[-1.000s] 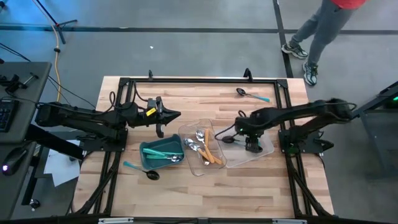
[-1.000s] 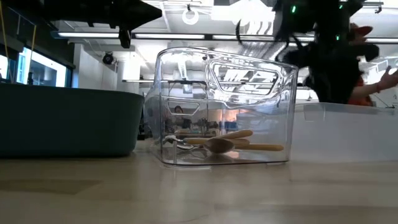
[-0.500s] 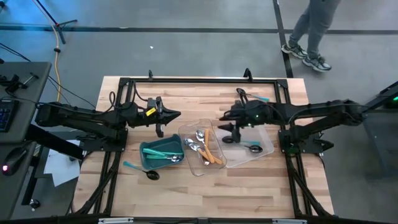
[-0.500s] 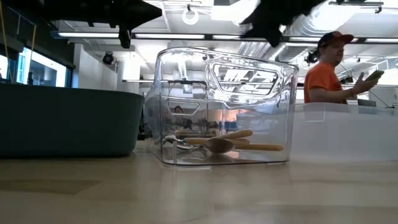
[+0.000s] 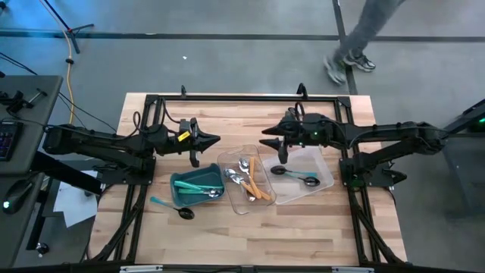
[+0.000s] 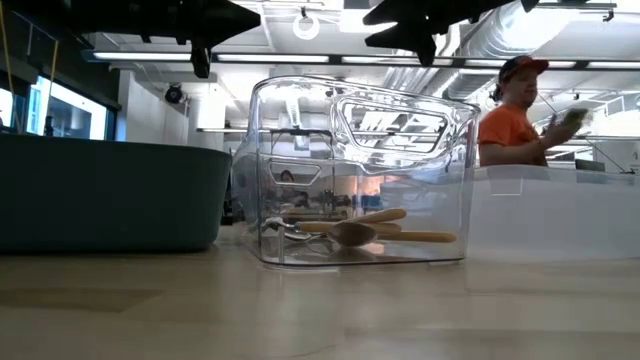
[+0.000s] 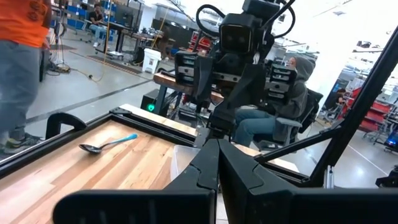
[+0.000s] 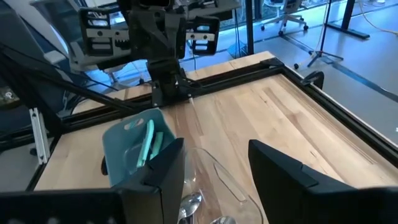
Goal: Sort silverware by color (type)
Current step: Put the blue spoon into the white bin
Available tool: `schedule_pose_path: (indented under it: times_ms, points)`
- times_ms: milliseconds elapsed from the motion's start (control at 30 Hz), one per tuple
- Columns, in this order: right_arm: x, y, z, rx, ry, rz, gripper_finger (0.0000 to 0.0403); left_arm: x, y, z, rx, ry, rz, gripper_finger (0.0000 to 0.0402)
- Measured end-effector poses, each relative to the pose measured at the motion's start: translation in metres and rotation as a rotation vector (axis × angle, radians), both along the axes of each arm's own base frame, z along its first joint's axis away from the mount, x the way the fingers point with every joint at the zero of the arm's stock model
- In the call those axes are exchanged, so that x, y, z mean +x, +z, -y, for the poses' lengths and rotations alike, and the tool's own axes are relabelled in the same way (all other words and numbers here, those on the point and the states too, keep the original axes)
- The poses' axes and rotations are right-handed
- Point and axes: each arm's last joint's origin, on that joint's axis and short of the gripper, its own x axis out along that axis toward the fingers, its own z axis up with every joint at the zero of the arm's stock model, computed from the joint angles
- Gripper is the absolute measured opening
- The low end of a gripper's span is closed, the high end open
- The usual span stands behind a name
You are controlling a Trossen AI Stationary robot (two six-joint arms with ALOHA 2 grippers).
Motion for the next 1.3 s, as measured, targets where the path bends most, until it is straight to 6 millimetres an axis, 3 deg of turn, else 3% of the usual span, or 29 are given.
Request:
schedule_pose_path:
  times_ms: [300,633,1000,1167,1300]
  points:
    - [0.000,0.000,0.000,-0.029,0.008,0.001,0.0152,0.000,0.000,0.000,0.010,0.001,-0.002,0.0000]
    - [0.000,0.000,-0.001,-0.064,0.045,-0.007,0.0008,0.000,0.000,0.000,0.010,0.001,-0.002,0.0000]
    - [-0.007,-0.022,-0.002,-0.013,0.079,-0.143,0.0001,0.000,0.000,0.000,0.018,0.001,-0.004,0.0000]
    - [-0.019,-0.042,-0.004,0.068,0.077,-0.058,0.0000,0.000,0.000,0.000,0.018,0.001,-0.004,0.0001]
    - [-0.024,-0.047,-0.005,0.080,0.094,0.004,0.0000,0.000,0.000,0.000,0.019,0.001,-0.004,0.0001]
